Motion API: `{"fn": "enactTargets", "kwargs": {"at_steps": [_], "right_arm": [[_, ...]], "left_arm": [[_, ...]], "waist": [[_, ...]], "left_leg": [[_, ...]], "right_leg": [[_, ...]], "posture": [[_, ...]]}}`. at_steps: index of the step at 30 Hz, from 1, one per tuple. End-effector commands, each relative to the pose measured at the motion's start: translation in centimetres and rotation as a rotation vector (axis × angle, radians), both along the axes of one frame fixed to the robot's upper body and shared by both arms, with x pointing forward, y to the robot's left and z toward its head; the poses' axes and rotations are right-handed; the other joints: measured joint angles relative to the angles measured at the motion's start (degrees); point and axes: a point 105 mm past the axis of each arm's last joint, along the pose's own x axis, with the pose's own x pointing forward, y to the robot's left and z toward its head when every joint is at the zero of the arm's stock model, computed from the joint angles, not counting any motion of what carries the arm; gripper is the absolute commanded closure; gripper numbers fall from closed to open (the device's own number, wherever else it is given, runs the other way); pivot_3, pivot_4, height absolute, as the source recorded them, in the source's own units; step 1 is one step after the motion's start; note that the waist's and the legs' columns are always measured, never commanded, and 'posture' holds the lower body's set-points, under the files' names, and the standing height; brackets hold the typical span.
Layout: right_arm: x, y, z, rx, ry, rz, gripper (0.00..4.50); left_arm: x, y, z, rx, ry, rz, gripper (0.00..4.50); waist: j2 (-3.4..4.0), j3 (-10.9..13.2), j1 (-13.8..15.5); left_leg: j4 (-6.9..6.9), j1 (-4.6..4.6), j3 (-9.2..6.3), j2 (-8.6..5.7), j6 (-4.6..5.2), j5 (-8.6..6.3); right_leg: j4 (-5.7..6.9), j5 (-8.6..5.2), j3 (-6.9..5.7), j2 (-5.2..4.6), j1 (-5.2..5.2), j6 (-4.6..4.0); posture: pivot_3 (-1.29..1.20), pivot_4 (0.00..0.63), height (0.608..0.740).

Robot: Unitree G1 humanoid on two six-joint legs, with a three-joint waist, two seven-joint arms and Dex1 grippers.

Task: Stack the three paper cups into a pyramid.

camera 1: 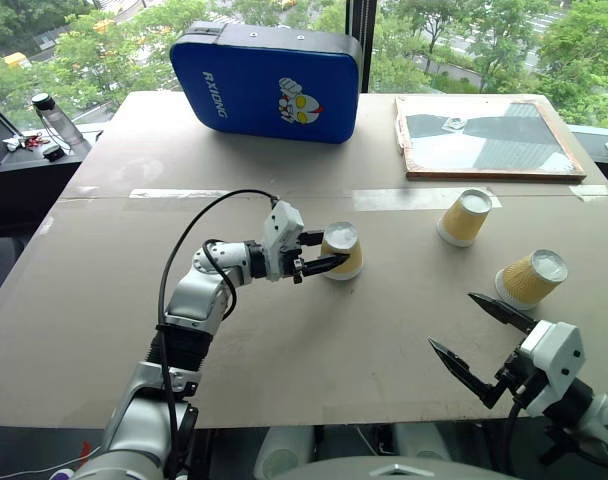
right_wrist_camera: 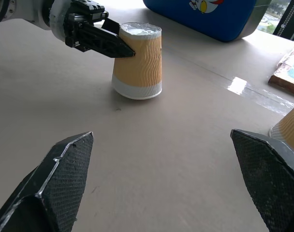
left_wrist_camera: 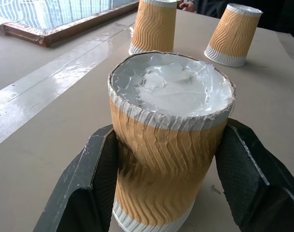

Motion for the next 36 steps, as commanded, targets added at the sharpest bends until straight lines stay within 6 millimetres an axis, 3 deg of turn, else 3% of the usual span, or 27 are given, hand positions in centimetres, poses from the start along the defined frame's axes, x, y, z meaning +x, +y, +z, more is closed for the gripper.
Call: {"fn": "enactTargets", "kwargs": {"at_steps": [1,4,5,8,9,13,16,18,25,29,36], "right_arm": [[-0.1,0.1,1.1,-0.012,-0.046,-0.03,0.0],[-0.2,0.1,1.0,-0.012,-0.038,-0.042,0.0],[-0.3,0.1,0.9,-0.01,-0.033,-0.048,0.0],[-0.3,-0.1,0.9,-0.008,-0.023,-0.077,0.0],[-0.2,-0.3,1.0,-0.011,-0.024,-0.1,0.0],[0.2,-1.9,1.1,-0.074,-0.043,-0.269,0.0],[0.3,-4.6,1.8,-0.07,-0.061,-0.482,0.0],[0.7,-6.4,2.2,-0.072,-0.083,-0.58,0.0],[3.3,-9.8,1.6,-0.048,-0.052,-0.708,0.0],[4.8,-11.0,0.8,-0.002,0.004,-0.758,0.0],[6.9,-11.4,0.5,0.089,0.034,-0.776,0.0]], "left_arm": [[0.4,-0.7,0.6,0.011,-0.057,-0.022,1.99],[0.2,-1.0,0.1,0.019,-0.045,-0.04,1.99],[0.1,-1.1,0.0,0.017,-0.045,-0.049,1.15],[0.0,-0.9,0.5,-0.017,-0.032,-0.033,0.13],[-0.1,-0.5,0.7,-0.025,-0.026,-0.02,0.01],[-1.7,1.8,1.8,-0.053,0.019,-0.021,0.01],[-4.3,4.5,2.9,-0.061,0.038,-0.016,0.01],[-6.0,5.2,3.3,-0.044,0.046,-0.038,0.01],[-10.6,4.8,4.8,-0.09,0.084,-0.2,0.01],[-11.5,4.0,5.7,-0.107,0.113,-0.253,0.01],[-12.5,3.9,5.1,-0.111,0.124,-0.255,0.01]], "waist": [[0.0,0.0,0.0],[0.0,0.0,0.0],[0.0,0.0,0.0],[-0.01,0.0,0.0],[0.0,0.0,0.0],[0.0,0.0,-0.2],[0.02,0.0,-0.1],[0.01,0.0,-0.2],[0.03,0.0,0.4],[0.08,0.0,0.2],[0.12,0.0,-0.2]], "left_leg": [[0.0,0.0,-0.01,0.0,0.0,0.0],[0.0,0.01,-0.03,0.01,0.0,0.0],[0.0,0.01,-0.03,0.01,0.0,0.0],[0.01,0.01,-0.02,0.01,0.0,0.0],[0.04,0.0,-0.03,0.01,0.0,0.0],[0.05,0.0,-0.02,0.08,0.0,0.0],[0.04,-0.04,-0.05,0.19,-0.02,0.0],[0.03,-0.04,-0.03,0.26,-0.05,0.0],[0.09,0.06,0.04,0.09,-0.02,0.0],[0.13,0.04,0.02,0.08,-0.01,0.01],[-0.04,0.04,0.19,0.11,0.0,0.01]], "right_leg": [[0.0,0.0,0.0,0.0,0.0,0.0],[0.03,0.0,-0.02,0.01,0.0,0.0],[0.04,0.0,-0.02,0.01,0.0,0.0],[0.04,0.0,-0.01,0.0,0.01,0.0],[0.04,0.0,-0.01,0.0,0.01,0.0],[0.07,0.0,0.06,-0.12,-0.03,-0.01],[0.1,-0.01,0.04,-0.11,-0.13,-0.03],[0.08,-0.02,0.06,-0.09,-0.14,-0.04],[0.01,-0.12,0.05,-0.42,0.0,-0.24],[0.08,-0.1,0.02,-0.33,0.01,-0.28],[0.07,0.0,0.27,-0.1,-0.11,-0.1]], "posture": [[0.0,0.15,0.74],[0.0,0.15,0.74],[0.0,0.15,0.74],[0.0,0.15,0.74],[0.0,0.15,0.74],[0.0,0.15,0.74],[0.0,0.15,0.74],[0.0,0.15,0.74],[0.0,0.15,0.74],[0.0,0.15,0.74],[0.0,0.15,0.74]]}}
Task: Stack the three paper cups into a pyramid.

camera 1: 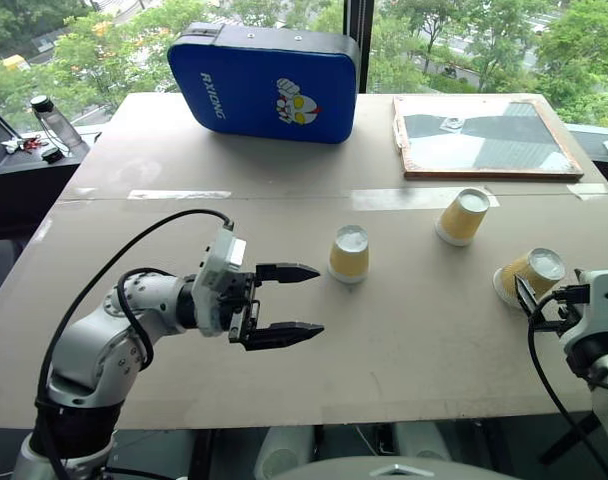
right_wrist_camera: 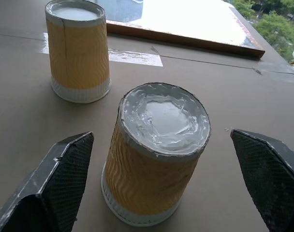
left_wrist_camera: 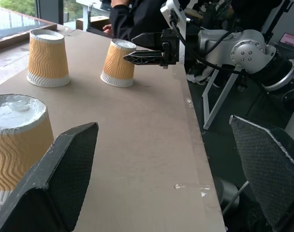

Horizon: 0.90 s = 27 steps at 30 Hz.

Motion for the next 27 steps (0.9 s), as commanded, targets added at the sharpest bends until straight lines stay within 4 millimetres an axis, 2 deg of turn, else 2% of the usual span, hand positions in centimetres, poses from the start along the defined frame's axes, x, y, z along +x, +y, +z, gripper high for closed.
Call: {"fn": "enactTargets", "kwargs": {"at_steps": [1,5,9,14,15,20,23,27], "right_arm": [[0.5,-0.8,0.9,0.022,-0.033,-0.037,0.0],[1.3,-0.8,1.0,0.049,-0.038,-0.03,0.0],[2.2,-1.0,1.8,0.083,-0.057,-0.041,0.0],[2.3,-0.5,2.3,0.083,-0.053,-0.024,2.26],[2.3,-0.4,2.4,0.082,-0.053,-0.016,2.56],[1.9,0.1,3.0,0.069,-0.041,0.015,2.56],[1.6,1.1,4.3,0.048,-0.066,0.084,2.56],[1.2,3.7,6.0,0.03,-0.089,0.257,2.56]], "left_arm": [[-0.7,0.0,0.6,-0.01,-0.029,-0.01,0.01],[-1.0,-0.2,0.7,-0.019,-0.032,-0.002,0.01],[-2.0,-1.1,1.8,-0.029,-0.044,-0.002,0.01],[-3.0,-1.4,2.4,-0.034,-0.041,0.008,0.0],[-3.1,-1.5,2.5,-0.037,-0.046,0.015,0.0],[-2.3,-1.2,1.9,-0.036,-0.043,0.049,0.0],[-1.4,-0.6,1.4,-0.041,-0.043,0.096,0.0],[-0.8,0.4,0.5,-0.031,-0.085,0.162,0.0]], "waist": [[0.02,0.0,0.1],[0.01,0.0,0.2],[0.01,0.0,0.2],[0.02,0.0,0.2],[0.02,0.0,0.2],[0.02,0.0,0.2],[0.07,0.0,0.2],[0.07,0.0,0.0]], "left_leg": [[-0.01,0.0,0.01,0.0,0.0,0.0],[-0.02,-0.02,0.01,-0.01,0.01,0.0],[0.0,0.01,0.12,-0.01,0.01,0.0],[-0.05,0.02,0.09,0.04,0.01,0.0],[-0.06,0.03,0.1,0.04,0.01,0.0],[-0.05,0.03,0.13,0.03,0.01,0.0],[-0.05,0.05,0.17,0.02,0.01,0.0],[-0.06,0.07,0.21,0.07,0.01,-0.01]], "right_leg": [[-0.01,0.0,0.01,0.01,-0.01,0.0],[-0.01,0.0,-0.01,0.08,-0.03,0.0],[0.0,0.0,0.13,0.03,-0.04,-0.02],[0.01,0.01,0.12,0.05,-0.04,0.0],[0.0,0.01,0.12,0.06,-0.04,0.01],[0.0,0.01,0.14,0.19,-0.04,0.0],[0.0,-0.02,0.22,0.3,-0.04,-0.05],[0.0,0.01,0.31,0.38,-0.05,0.0]], "posture": [[0.0,0.15,0.74],[0.0,0.15,0.74],[0.0,0.15,0.74],[0.0,0.15,0.74],[0.0,0.15,0.74],[0.0,0.15,0.74],[0.0,0.15,0.74],[0.0,0.15,0.74]]}}
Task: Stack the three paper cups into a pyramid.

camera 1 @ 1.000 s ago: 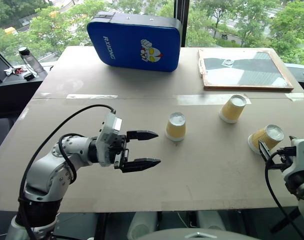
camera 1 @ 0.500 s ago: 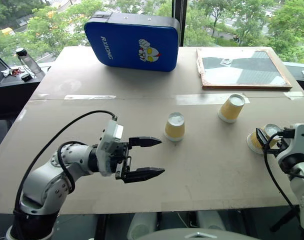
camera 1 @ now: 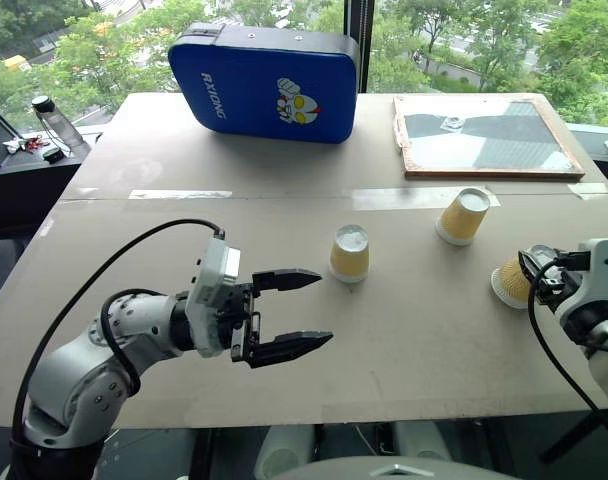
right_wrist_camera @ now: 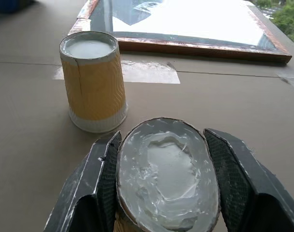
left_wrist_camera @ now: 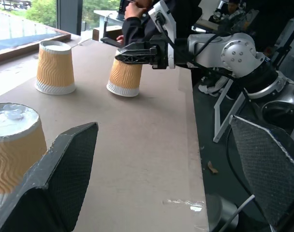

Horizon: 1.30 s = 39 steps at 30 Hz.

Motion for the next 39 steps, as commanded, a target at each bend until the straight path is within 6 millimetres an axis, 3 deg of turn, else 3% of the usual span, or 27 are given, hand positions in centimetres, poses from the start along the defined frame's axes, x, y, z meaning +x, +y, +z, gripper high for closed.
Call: {"fn": "enactTargets", "kwargs": {"at_steps": [1,6,12,19,39], "right_arm": [[-0.6,3.3,3.1,-0.026,-0.08,0.201,2.56],[0.1,8.5,3.8,-0.016,-0.057,0.435,2.56],[2.5,11.0,3.7,-0.037,-0.038,0.498,2.56],[4.4,12.4,2.6,-0.082,-0.017,0.551,2.56],[4.5,16.1,0.2,-0.139,-0.017,0.666,2.56]], "left_arm": [[0.3,0.9,-0.8,0.012,-0.057,0.054,0.0],[0.3,2.8,-2.4,0.028,-0.023,0.113,0.0],[-0.3,3.8,-2.5,0.038,-0.028,0.147,0.0],[-0.4,4.3,-2.4,0.048,-0.041,0.193,0.0],[-0.4,4.5,-2.4,0.054,-0.055,0.236,0.0]], "waist": [[0.0,0.0,0.0],[-0.07,0.0,-0.1],[-0.08,0.0,0.3],[-0.08,0.0,0.2],[-0.07,0.0,0.1]], "left_leg": [[0.0,0.0,0.01,0.02,0.0,0.0],[-0.03,0.01,-0.01,0.17,0.0,0.0],[-0.01,-0.06,-0.01,0.12,0.0,0.0],[-0.03,-0.12,0.01,0.06,0.01,-0.01],[-0.04,-0.13,-0.01,0.07,0.02,-0.02]], "right_leg": [[-0.01,0.0,0.0,0.02,0.0,0.0],[-0.03,-0.04,-0.03,0.04,-0.02,-0.08],[-0.07,-0.1,-0.03,-0.2,-0.05,-0.2],[-0.15,-0.01,-0.03,-0.27,-0.08,-0.05],[-0.15,0.0,-0.06,-0.28,-0.11,-0.04]], "posture": [[0.0,0.15,0.74],[0.0,0.15,0.74],[0.0,0.15,0.74],[0.0,0.15,0.74],[0.0,0.15,0.74]]}}
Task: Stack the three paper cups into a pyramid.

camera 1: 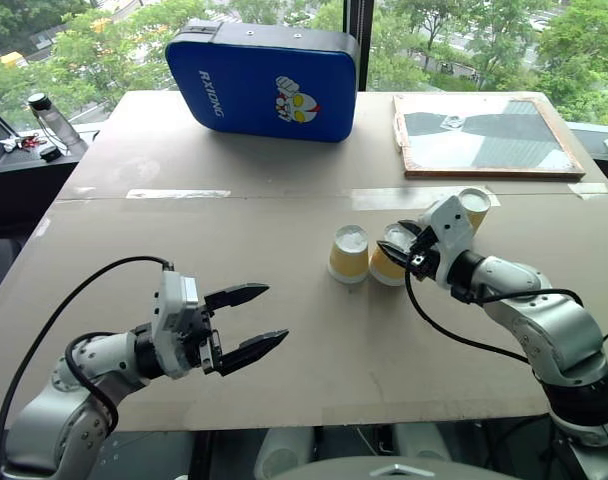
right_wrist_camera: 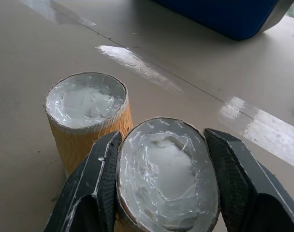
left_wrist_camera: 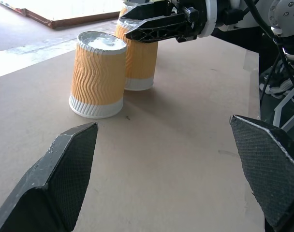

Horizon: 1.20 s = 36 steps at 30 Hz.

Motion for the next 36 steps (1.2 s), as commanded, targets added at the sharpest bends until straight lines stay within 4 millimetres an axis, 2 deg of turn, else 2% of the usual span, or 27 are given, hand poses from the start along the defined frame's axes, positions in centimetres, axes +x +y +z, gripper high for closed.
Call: {"fn": "enactTargets", "kwargs": {"at_steps": [1,2,3,4,6,7,11,16,18,20,22,29,36], "right_arm": [[0.0,0.4,0.4,0.004,-0.043,0.014,2.56],[0.0,0.4,0.3,0.006,-0.041,0.012,2.56],[0.1,0.4,0.1,0.01,-0.033,0.013,1.56],[0.1,0.4,0.0,0.009,-0.03,0.015,1.28],[0.0,0.3,-0.1,0.008,-0.032,0.019,0.33],[0.0,0.2,0.1,0.01,-0.036,0.019,0.16],[-0.4,-0.6,1.7,0.035,-0.077,0.023,0.16],[-1.7,-2.3,5.9,0.118,-0.156,0.072,0.16],[-1.4,-3.3,7.0,0.13,-0.177,0.04,0.16],[-0.2,-5.1,7.5,0.117,-0.187,-0.061,0.16],[1.5,-7.1,7.0,0.081,-0.172,-0.186,0.16],[5.2,-10.4,3.7,0.007,-0.075,-0.387,0.16],[6.8,-12.3,2.9,0.035,-0.036,-0.474,0.16]], "left_arm": [[-0.1,-0.2,1.1,0.004,-0.061,-0.009,0.0],[-0.1,-0.2,1.2,0.003,-0.062,-0.009,0.0],[-0.1,-0.2,1.2,0.002,-0.062,-0.01,0.0],[-0.1,-0.3,1.2,0.002,-0.062,-0.011,0.0],[-0.1,-0.3,1.2,0.0,-0.062,-0.012,0.0],[-0.1,-0.3,1.2,0.0,-0.062,-0.013,0.0],[-0.1,-0.4,1.3,-0.004,-0.06,-0.016,0.0],[-0.1,-0.5,1.5,-0.013,-0.062,-0.023,0.0],[-0.1,-0.7,1.7,-0.024,-0.059,-0.035,0.0],[0.0,-1.1,2.1,-0.041,-0.066,-0.047,0.0],[0.1,-1.5,2.7,-0.06,-0.078,-0.061,0.0],[0.9,-2.1,4.8,-0.084,-0.127,-0.08,0.0],[0.5,-2.3,5.8,-0.078,-0.139,-0.092,0.0]], "waist": [[0.0,0.0,0.0],[0.0,0.0,0.0],[0.0,0.0,0.0],[0.0,0.0,0.0],[0.0,0.0,0.0],[0.0,0.0,0.0],[0.0,0.0,0.0],[0.02,0.0,0.0],[0.02,0.0,0.1],[0.02,0.0,0.0],[0.01,0.0,0.0],[0.02,0.0,0.0],[0.03,0.0,-0.2]], "left_leg": [[0.0,0.0,0.0,0.0,0.0,0.0],[0.0,0.0,0.0,0.0,0.0,0.0],[0.0,0.0,0.0,0.0,0.0,0.0],[0.0,0.0,0.0,0.0,0.0,0.0],[0.0,0.0,0.0,0.0,0.0,0.0],[0.0,-0.01,0.0,0.0,0.0,0.0],[0.0,0.0,0.0,0.0,0.0,0.0],[0.0,-0.01,-0.01,0.0,0.01,-0.01],[0.0,-0.01,-0.01,0.0,0.01,-0.01],[0.0,0.0,-0.01,0.01,0.01,-0.01],[0.0,0.0,-0.01,0.01,0.01,-0.01],[0.0,-0.03,0.03,-0.02,0.01,-0.01],[-0.02,-0.04,0.06,-0.01,0.01,-0.01]], "right_leg": [[0.0,0.0,0.0,0.0,0.0,-0.01],[0.0,0.0,0.0,0.0,0.0,-0.01],[0.0,0.0,0.0,0.0,0.0,-0.01],[0.0,0.0,0.0,0.0,0.0,-0.01],[0.0,0.0,0.0,0.0,0.0,0.0],[0.0,0.0,0.0,0.0,0.0,0.0],[0.0,0.0,0.0,-0.01,0.0,0.0],[-0.01,0.0,-0.01,-0.02,0.01,0.01],[-0.01,0.0,-0.01,-0.03,0.01,0.0],[-0.01,0.0,-0.02,-0.02,0.01,-0.01],[0.0,-0.03,-0.02,-0.02,0.01,-0.07],[-0.01,0.01,-0.01,-0.02,0.0,-0.03],[-0.01,0.03,0.01,0.01,-0.03,0.01]], "posture": [[0.0,0.15,0.74],[0.0,0.15,0.74],[0.0,0.15,0.74],[0.0,0.15,0.74],[0.0,0.15,0.74],[0.0,0.15,0.74],[0.0,0.15,0.74],[0.0,0.15,0.74],[0.0,0.15,0.74],[0.0,0.15,0.74],[0.0,0.15,0.74],[0.0,0.15,0.74],[0.0,0.15,0.74]]}}
